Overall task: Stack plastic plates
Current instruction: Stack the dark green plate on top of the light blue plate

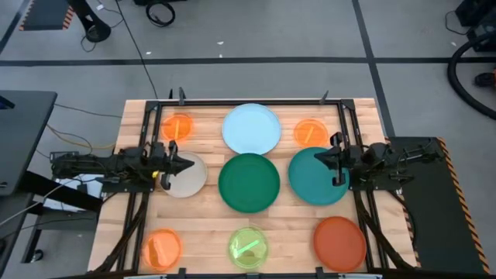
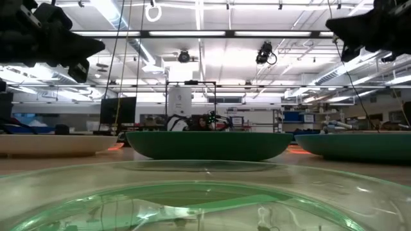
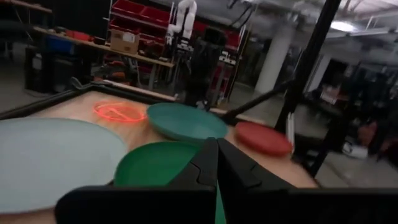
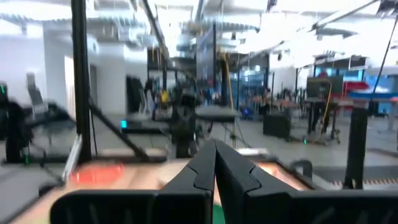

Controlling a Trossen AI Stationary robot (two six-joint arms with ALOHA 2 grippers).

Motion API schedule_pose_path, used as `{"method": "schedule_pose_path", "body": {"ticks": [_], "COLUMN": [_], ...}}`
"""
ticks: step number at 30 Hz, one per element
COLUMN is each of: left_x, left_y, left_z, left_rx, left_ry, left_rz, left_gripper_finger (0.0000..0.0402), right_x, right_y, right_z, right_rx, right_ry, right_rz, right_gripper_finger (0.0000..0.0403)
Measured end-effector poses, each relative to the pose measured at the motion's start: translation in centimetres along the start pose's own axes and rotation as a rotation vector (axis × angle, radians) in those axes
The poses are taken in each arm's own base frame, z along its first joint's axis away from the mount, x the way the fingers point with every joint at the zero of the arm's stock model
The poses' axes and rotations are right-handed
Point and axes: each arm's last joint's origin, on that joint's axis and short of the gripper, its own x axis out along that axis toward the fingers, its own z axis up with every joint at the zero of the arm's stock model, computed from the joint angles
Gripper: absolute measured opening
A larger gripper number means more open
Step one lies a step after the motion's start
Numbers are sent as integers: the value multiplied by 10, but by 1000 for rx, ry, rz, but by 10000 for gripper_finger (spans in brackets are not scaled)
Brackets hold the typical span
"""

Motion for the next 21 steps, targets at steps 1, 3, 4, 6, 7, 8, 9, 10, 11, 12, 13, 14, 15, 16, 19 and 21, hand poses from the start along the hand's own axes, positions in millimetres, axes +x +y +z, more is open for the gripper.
{"method": "schedule_pose_path", "body": {"ticks": [1, 3, 4, 6, 7, 8, 9, 10, 11, 12, 13, 14, 15, 16, 19, 21], "left_x": [0, 0, 0, 0, 0, 0, 0, 0, 0, 0, 0, 1, 2, 3, 10, 20], "left_y": [0, -1, -1, -1, -1, -1, -2, -3, -5, -6, -9, -11, -14, -17, -26, -35], "left_z": [1, 2, 2, 2, 3, 5, 8, 12, 16, 19, 21, 24, 25, 25, 25, 29], "left_rx": [-12, -25, -25, -21, -18, -19, -20, -11, 7, 34, 62, 89, 109, 124, 177, 204], "left_ry": [-10, -24, -23, -23, -30, -47, -79, -121, -164, -196, -220, -241, -253, -263, -267, -223], "left_rz": [-3, -7, -7, -7, -9, -14, -24, -36, -48, -61, -93, -131, -162, -183, -240, -262], "left_gripper_finger": [9, 9, 9, 9, 9, 9, 9, 9, 9, 9, 9, 9, 9, 9, 9, 9], "right_x": [0, 0, 0, 0, 0, 0, 0, 0, 0, 0, 0, 1, 1, 2, 7, 11], "right_y": [0, 0, -1, -2, -2, -2, -2, -2, -3, -3, -3, -3, -2, 0, 7, 13], "right_z": [1, 2, 3, 3, 3, 4, 4, 5, 5, 6, 6, 6, 5, 4, -1, -7], "right_rx": [29, 74, 77, 75, 76, 77, 78, 78, 87, 105, 120, 144, 182, 234, 349, 371], "right_ry": [-10, -24, -32, -31, -32, -37, -41, -44, -50, -56, -59, -58, -54, -47, 18, 72], "right_rz": [4, 5, -9, -44, -49, -50, -50, -56, -69, -74, -75, -65, -45, -17, 50, 69], "right_gripper_finger": [20, 20, 20, 20, 20, 20, 20, 20, 20, 20, 20, 20, 20, 20, 18, 13]}}
